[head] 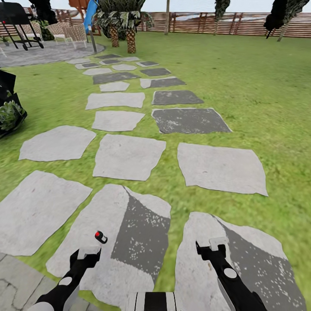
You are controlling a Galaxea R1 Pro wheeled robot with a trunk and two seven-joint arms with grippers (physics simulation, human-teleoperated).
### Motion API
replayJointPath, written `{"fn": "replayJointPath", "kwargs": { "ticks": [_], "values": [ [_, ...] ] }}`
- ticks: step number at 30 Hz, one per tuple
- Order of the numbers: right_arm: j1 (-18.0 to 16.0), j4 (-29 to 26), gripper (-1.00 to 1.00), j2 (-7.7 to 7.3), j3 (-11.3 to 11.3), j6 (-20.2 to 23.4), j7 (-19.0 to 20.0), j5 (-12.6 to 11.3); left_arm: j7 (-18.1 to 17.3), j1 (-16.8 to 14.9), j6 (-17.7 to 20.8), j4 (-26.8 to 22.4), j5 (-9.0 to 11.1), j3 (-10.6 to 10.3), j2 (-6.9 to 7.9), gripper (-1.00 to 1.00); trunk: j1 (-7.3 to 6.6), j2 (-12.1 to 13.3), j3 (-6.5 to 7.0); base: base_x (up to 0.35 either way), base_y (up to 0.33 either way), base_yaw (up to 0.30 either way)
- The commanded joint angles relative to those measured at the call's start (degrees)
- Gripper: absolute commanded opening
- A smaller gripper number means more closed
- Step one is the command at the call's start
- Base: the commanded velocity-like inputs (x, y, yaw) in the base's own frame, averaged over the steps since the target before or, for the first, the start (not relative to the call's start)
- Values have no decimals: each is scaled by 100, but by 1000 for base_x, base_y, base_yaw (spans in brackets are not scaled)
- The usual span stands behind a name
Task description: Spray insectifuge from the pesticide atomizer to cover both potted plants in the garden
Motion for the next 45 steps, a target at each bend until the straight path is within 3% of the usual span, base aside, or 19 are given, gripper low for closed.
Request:
{"fn": "replayJointPath", "kwargs": {
  "ticks": [1,19,39,45],
  "values": [
    [-2,3,100,1,-2,-9,-2,63,-6,-2,-33,10,-79,35,-10,100,-1,-1,-4,0,0,0],
    [-2,-14,100,1,-2,-23,-2,59,28,-1,-74,14,-56,43,-27,100,-1,-1,-4,89,-142,6],
    [-2,-12,100,1,-2,-30,-2,59,28,3,-92,14,-36,61,6,100,-1,-1,-4,38,-31,192],
    [-2,-14,100,1,-8,-93,-2,59,27,3,-92,14,-35,57,0,100,14,-9,-152,0,0,3]
  ]
}}
